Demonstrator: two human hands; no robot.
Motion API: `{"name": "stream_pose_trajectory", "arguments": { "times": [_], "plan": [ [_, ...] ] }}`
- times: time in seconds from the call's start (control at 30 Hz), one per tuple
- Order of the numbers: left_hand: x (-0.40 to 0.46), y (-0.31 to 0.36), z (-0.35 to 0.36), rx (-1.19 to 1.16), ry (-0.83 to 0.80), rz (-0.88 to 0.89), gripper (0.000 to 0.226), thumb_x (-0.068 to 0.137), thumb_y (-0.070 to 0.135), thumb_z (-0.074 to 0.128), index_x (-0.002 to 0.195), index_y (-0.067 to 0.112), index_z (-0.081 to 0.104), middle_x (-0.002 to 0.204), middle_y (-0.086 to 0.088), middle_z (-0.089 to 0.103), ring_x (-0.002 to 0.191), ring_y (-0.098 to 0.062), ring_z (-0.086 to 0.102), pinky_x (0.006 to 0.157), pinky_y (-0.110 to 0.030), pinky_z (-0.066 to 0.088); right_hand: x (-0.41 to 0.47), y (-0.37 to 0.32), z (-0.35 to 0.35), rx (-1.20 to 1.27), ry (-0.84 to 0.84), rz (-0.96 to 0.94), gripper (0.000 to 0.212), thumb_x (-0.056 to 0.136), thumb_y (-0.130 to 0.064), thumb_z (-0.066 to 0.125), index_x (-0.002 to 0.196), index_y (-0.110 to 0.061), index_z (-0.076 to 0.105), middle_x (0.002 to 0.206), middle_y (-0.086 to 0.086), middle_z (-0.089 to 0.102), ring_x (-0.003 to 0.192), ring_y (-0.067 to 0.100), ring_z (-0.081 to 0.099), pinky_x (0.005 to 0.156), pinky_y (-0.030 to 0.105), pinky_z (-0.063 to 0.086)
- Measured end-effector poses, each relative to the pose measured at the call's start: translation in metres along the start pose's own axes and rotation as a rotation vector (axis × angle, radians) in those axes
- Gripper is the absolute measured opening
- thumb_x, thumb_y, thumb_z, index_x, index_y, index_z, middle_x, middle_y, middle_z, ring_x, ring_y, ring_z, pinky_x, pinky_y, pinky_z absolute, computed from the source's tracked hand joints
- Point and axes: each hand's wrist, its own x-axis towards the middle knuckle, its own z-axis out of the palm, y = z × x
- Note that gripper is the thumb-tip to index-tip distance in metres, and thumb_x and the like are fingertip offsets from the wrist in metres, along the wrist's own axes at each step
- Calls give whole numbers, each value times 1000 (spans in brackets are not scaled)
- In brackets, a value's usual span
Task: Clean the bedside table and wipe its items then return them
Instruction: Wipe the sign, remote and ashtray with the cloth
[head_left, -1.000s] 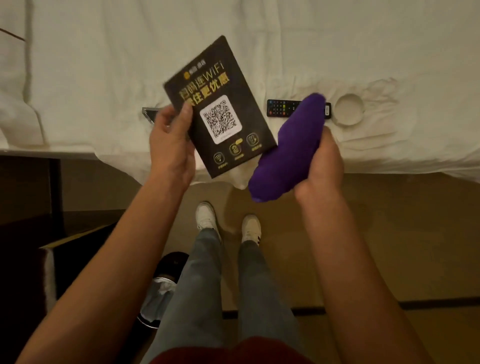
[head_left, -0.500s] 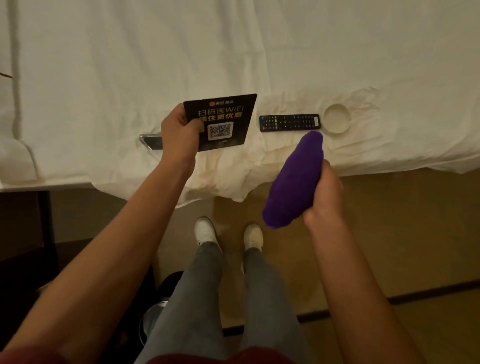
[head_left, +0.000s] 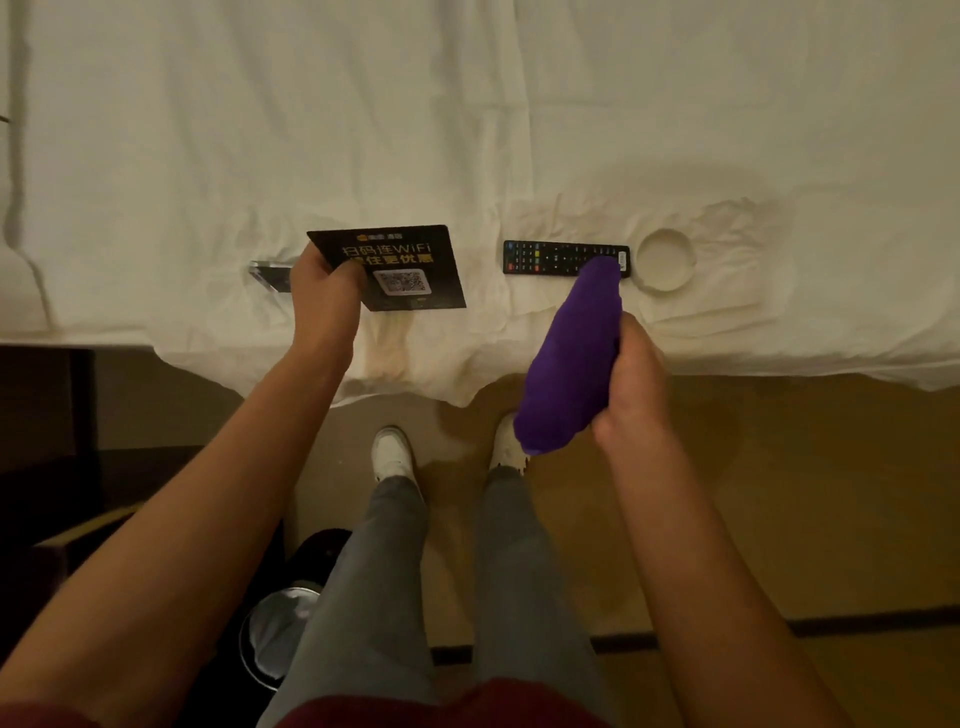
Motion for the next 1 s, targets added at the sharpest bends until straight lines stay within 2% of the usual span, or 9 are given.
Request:
{"name": "stream_pose_trajectory", "arguments": {
  "times": [0.2, 0.3, 0.37, 0.47, 0.57, 0.67, 0.73, 0.8, 1.0],
  "plan": [
    [-33, 20, -6, -27, 132, 192, 39, 75, 1, 49, 108, 15, 61, 117, -6, 69, 110, -20, 65, 83, -29, 57, 20, -30, -17, -43, 0, 1, 11, 89, -32, 69, 84, -27, 77, 88, -3, 77, 80, 15, 74, 73, 34, 59],
    [-55, 35, 0, 48, 269, 355, 38, 78, 5, 47, 112, 17, 58, 124, -9, 66, 111, -6, 61, 90, -20, 51, 28, -47, -23, -56, -12, -4, 10, 91, -29, 68, 91, -22, 75, 85, -3, 76, 76, 13, 73, 65, 29, 59],
    [-70, 46, 11, 175, 332, 518, 36, 81, 5, 51, 115, 16, 58, 124, -5, 64, 117, -9, 59, 101, -32, 48, 34, -60, -29, -71, -16, -35, 10, 91, -27, 66, 88, -23, 75, 81, -4, 75, 72, 13, 72, 61, 28, 58],
    [-83, 60, 40, 342, 279, 847, 29, 85, -2, 59, 111, 12, 60, 122, -9, 62, 121, -21, 56, 102, -45, 45, 42, -80, -42, -71, -6, -72, 11, 90, -26, 66, 83, -24, 73, 78, -5, 73, 71, 12, 70, 62, 29, 56],
    [-86, 65, 94, 447, 120, 1008, 17, 88, 2, 63, 105, 4, 67, 119, -13, 64, 119, -26, 56, 101, -42, 44, 53, -95, -56, -16, 24, -71, 12, 89, -24, 67, 78, -23, 72, 76, -4, 72, 70, 13, 70, 65, 31, 55],
    [-77, 51, 153, 671, -129, 885, 26, 89, 10, 62, 114, 8, 69, 124, -10, 64, 122, -29, 55, 104, -37, 42, 62, -98, -69, -11, 51, -67, 18, 88, -26, 67, 72, -26, 73, 75, -5, 73, 71, 13, 71, 64, 30, 55],
    [-60, 36, 187, 935, -283, 734, 40, 93, 20, 60, 133, 14, 61, 140, -6, 57, 134, -28, 47, 110, -38, 37, 65, -96, -79, -19, 65, -57, 22, 90, -27, 65, 70, -29, 73, 75, -6, 73, 71, 12, 72, 61, 28, 55],
    [-42, 19, 213, 1169, -394, 688, 53, 96, 28, 59, 147, 17, 49, 151, -4, 49, 142, -28, 38, 117, -44, 32, 69, -92, -92, -26, 85, -36, 22, 91, -28, 64, 71, -31, 74, 76, -7, 75, 70, 11, 73, 59, 27, 55],
    [-1, -8, 239, 1504, -530, 686, 53, 95, 27, 60, 145, 14, 49, 142, -14, 53, 130, -38, 46, 109, -51, 36, 76, -81, -126, -1, 150, 22, 20, 90, -26, 65, 72, -30, 74, 71, -9, 72, 65, 9, 71, 57, 27, 54]
  ]
}}
